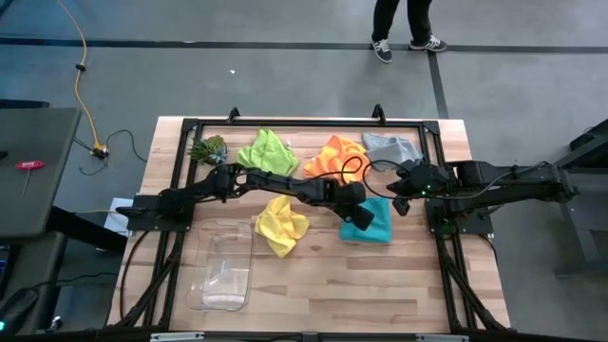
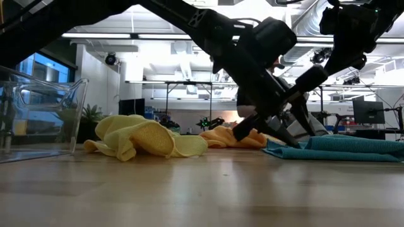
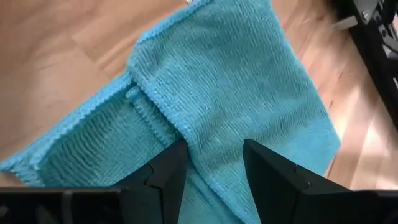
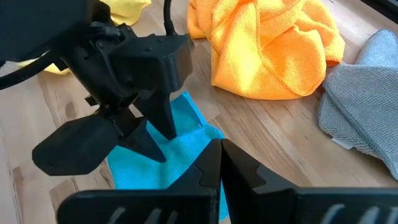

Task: Fold microfiber towels
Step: Fold the blue towel

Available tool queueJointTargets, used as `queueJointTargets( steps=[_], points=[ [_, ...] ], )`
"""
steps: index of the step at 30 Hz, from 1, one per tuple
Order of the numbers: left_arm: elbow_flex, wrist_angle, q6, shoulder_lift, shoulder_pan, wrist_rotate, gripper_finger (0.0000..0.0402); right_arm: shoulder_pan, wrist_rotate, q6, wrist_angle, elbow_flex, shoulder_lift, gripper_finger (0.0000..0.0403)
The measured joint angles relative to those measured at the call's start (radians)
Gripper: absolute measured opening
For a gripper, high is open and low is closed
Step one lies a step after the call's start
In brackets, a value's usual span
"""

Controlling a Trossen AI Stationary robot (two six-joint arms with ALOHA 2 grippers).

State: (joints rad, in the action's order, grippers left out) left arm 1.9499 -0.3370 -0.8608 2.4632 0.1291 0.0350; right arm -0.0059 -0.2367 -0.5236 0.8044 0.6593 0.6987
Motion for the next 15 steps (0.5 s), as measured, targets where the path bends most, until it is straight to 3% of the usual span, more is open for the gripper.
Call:
queueJointTargets(
  steps=[15],
  points=[
    [0.000, -0.076, 0.042, -0.007, 0.006, -0.031, 0.0147, 0.000, 0.000, -0.014, 0.000, 0.000, 0.000, 0.0000]
  ],
)
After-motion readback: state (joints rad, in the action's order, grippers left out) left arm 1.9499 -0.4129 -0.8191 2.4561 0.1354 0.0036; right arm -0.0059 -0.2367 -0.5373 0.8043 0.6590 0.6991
